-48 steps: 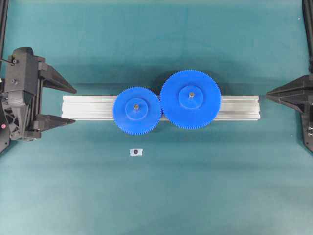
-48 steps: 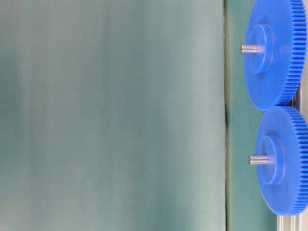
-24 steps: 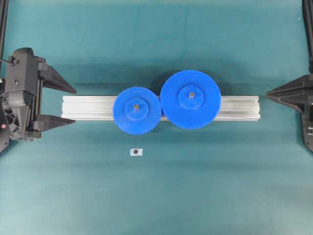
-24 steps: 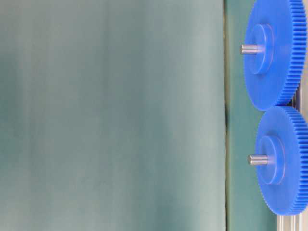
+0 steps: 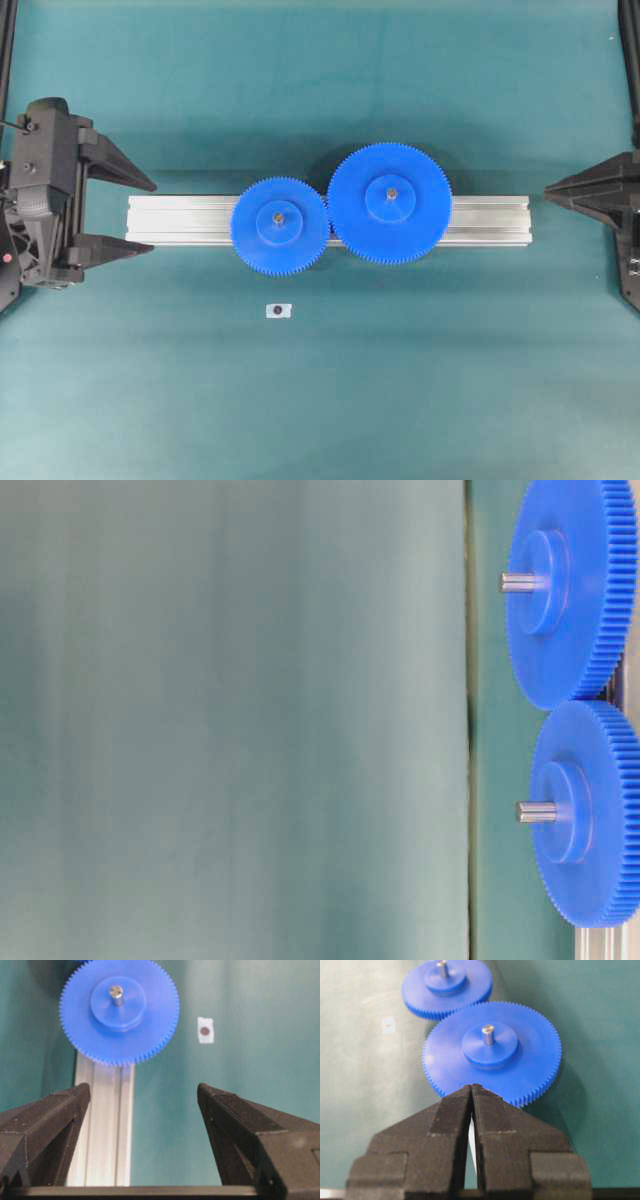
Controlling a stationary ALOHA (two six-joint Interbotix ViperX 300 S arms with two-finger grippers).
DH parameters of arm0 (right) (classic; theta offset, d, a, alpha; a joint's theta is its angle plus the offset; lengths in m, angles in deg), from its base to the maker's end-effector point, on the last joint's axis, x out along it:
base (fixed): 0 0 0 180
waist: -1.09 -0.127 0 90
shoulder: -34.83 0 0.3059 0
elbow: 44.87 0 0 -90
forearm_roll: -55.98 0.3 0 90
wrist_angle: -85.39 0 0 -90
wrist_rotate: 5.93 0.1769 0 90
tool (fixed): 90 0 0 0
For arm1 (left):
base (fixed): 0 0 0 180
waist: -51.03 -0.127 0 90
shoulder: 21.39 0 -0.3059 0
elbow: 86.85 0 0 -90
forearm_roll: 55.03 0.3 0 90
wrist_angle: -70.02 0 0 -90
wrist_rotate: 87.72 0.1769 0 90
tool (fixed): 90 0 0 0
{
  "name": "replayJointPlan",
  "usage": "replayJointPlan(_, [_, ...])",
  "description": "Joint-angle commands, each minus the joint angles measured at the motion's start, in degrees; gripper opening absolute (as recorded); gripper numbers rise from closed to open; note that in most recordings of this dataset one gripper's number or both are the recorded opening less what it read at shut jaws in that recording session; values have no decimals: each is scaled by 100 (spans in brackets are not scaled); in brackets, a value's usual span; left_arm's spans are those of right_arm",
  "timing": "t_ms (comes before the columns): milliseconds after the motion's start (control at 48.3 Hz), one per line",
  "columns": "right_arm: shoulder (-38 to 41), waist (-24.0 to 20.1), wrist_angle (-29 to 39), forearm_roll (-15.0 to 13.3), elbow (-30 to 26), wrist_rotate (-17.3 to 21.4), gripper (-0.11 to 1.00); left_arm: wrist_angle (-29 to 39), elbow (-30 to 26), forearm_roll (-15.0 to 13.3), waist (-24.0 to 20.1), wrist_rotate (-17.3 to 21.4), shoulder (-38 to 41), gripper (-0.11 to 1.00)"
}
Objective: Insert the small gear onto the shaft.
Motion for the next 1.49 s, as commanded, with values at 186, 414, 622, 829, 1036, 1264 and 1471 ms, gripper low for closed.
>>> replayJointPlan(186, [44, 26, -62, 0, -97, 35, 10, -44, -62, 9, 18, -9, -18, 86])
replayJointPlan(414, [44, 35, -62, 0, -105, 35, 10, -53, -62, 9, 18, -9, -53, 86])
replayJointPlan(622, [44, 44, -62, 0, -105, 35, 10, -53, -53, 9, 18, -9, -132, 86])
replayJointPlan(829, [44, 44, -62, 0, -105, 35, 10, -62, -44, 9, 18, -9, -167, 86])
replayJointPlan(1036, [44, 44, -62, -9, -105, 44, 10, -62, -35, 9, 18, -18, -149, 86])
replayJointPlan(1264, [44, 44, -62, 0, -88, 35, 10, -62, -35, 9, 18, -18, -149, 86])
replayJointPlan(1471, [44, 44, -105, 0, -105, 35, 10, -70, -26, 9, 18, -26, -158, 86])
